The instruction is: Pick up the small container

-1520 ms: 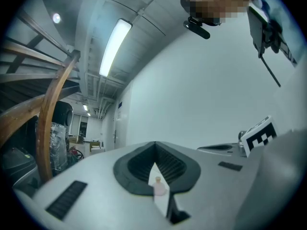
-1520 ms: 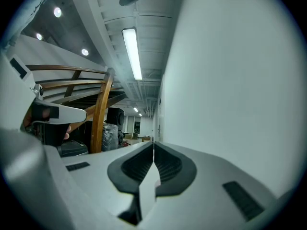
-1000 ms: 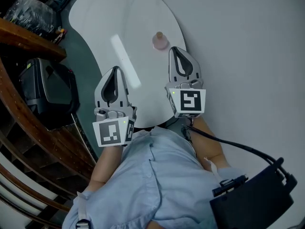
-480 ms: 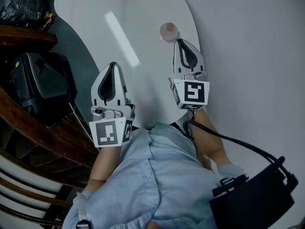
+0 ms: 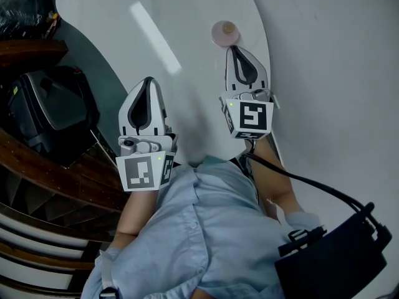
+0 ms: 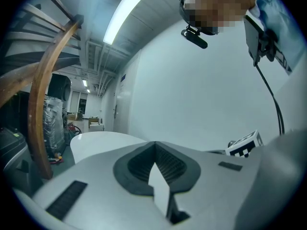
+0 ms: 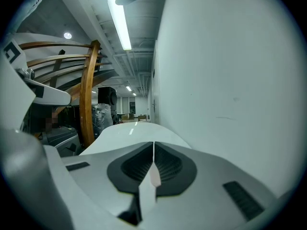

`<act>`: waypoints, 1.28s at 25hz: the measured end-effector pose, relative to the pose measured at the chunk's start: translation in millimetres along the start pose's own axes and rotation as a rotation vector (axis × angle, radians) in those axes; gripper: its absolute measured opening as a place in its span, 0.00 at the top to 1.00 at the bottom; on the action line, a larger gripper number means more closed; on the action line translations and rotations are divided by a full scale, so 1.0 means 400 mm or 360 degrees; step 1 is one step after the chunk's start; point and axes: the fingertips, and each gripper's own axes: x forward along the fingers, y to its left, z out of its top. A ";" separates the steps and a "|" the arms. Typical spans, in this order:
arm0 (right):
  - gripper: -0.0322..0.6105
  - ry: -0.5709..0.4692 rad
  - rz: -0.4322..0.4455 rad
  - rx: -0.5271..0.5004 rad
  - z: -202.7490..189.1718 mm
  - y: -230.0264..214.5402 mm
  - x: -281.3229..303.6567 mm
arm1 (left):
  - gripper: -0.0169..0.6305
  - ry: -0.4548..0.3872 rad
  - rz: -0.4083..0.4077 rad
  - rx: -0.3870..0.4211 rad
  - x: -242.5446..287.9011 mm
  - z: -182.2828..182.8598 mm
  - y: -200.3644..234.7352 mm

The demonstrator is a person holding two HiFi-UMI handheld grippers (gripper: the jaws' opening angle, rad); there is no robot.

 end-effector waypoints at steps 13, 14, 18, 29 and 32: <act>0.47 0.0055 0.0046 0.0058 -0.041 0.001 0.023 | 0.98 0.0049 -0.0024 -0.0017 0.022 -0.024 0.002; 0.47 0.0056 0.0038 0.0050 -0.042 0.001 0.023 | 0.97 0.0051 -0.0024 -0.0019 0.023 -0.025 0.005; 0.47 0.0058 0.0010 0.0028 -0.045 0.001 0.025 | 0.98 0.0059 -0.0021 -0.0027 0.028 -0.027 0.018; 0.47 0.0093 -0.0032 -0.0003 -0.064 -0.007 0.038 | 0.98 0.0103 -0.0003 -0.0055 0.024 -0.049 0.046; 0.47 0.0086 -0.0047 -0.0021 -0.059 -0.007 0.052 | 0.98 0.0119 -0.0001 -0.0062 0.023 -0.057 0.056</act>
